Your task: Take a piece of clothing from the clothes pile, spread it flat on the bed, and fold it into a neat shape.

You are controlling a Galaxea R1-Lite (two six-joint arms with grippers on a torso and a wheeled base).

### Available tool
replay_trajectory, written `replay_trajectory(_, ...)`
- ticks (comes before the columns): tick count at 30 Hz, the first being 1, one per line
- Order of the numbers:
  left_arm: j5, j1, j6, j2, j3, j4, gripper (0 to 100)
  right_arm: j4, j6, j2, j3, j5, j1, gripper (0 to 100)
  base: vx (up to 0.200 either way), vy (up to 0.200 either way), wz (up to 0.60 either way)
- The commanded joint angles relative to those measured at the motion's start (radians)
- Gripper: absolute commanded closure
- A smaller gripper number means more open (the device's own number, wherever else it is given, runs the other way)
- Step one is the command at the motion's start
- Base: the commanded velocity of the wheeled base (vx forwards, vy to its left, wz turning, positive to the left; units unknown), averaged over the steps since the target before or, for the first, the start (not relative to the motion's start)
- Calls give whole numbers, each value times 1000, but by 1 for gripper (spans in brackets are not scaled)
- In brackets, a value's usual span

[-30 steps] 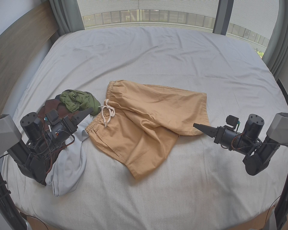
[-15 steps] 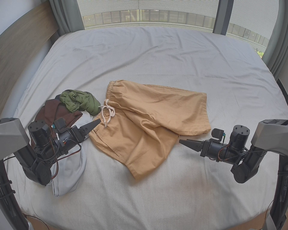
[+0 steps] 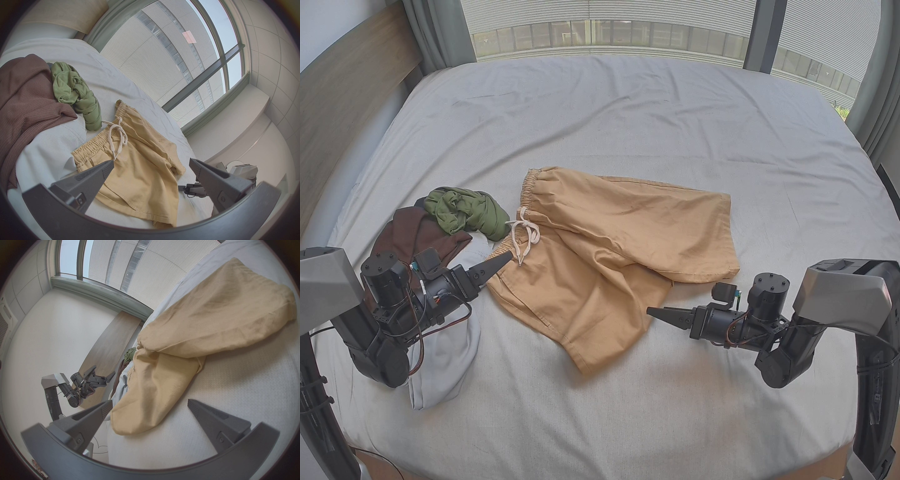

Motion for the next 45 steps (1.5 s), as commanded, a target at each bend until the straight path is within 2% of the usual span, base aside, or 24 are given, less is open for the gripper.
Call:
replay_trajectory(1,0,1,-2,-2,0,0,0,0,-2,38,-25,-35,27,0,0,0,0)
replay_trajectory(3,0,1,-1,-2,0,0,0,0,-2,54,-48,-56,39,0,0,0,0)
replay_trajectory(18,0,1,2,3,0,0,0,5,4,75,-74,-65,84,0,0,0,0)
replay_trajectory(19,0,1,2,3,0,0,0,5,4,77,-73,-72,84,100,0,0,0)
replay_trajectory(23,0,1,2,6,0,0,0,-6,4,81,-77,-115,91,100,0,0,0)
replay_trajectory(31,0,1,2,9,-2,0,0,-37,38,70,-45,-130,122,100,0,0,0)
replay_trajectory(45,0,-5,-1,15,-2,0,0,-60,40,-94,228,-133,81,100,0,0,0)
